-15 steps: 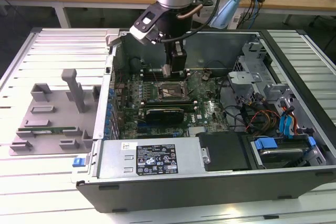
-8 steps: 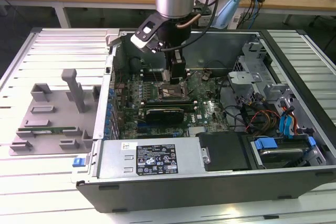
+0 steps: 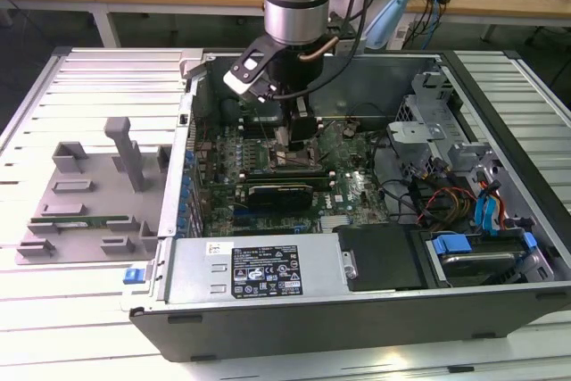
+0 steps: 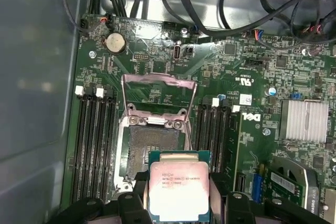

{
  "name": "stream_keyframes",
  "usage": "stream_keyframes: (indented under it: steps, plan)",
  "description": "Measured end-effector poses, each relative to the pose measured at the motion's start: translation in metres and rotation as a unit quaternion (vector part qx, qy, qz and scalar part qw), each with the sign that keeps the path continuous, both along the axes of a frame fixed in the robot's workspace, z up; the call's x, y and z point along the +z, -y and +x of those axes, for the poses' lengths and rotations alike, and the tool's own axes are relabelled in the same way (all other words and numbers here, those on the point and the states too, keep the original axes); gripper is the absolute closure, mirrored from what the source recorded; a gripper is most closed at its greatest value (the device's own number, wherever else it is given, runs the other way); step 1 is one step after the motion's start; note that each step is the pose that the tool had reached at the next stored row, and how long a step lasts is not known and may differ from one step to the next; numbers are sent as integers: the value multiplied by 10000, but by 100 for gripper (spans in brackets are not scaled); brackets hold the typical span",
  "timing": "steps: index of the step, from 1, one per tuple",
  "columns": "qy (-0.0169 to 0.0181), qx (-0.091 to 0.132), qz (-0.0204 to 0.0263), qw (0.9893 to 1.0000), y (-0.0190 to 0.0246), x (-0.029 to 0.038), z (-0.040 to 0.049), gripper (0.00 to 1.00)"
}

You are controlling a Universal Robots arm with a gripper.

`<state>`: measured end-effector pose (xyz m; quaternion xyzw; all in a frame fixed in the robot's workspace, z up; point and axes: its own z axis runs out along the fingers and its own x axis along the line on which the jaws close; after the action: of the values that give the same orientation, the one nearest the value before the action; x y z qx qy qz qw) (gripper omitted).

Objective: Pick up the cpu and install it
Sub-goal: 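Place the cpu into insertion slot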

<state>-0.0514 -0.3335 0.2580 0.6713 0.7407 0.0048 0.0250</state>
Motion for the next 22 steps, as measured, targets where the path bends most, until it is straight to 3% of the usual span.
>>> stream_keyframes:
  steps: [3, 10, 16, 20, 22]
  plan:
    - [-1, -18, -1, 10000, -20, -96, 12, 45]
    - [-1, -111, 0, 9999, -94, -165, 61, 45]
    - [0, -237, -1, 9997, -118, -222, 111, 45]
    - [2, -237, -88, 9997, -174, -319, 111, 45]
    - [2, -237, -103, 9997, -194, -343, 111, 45]
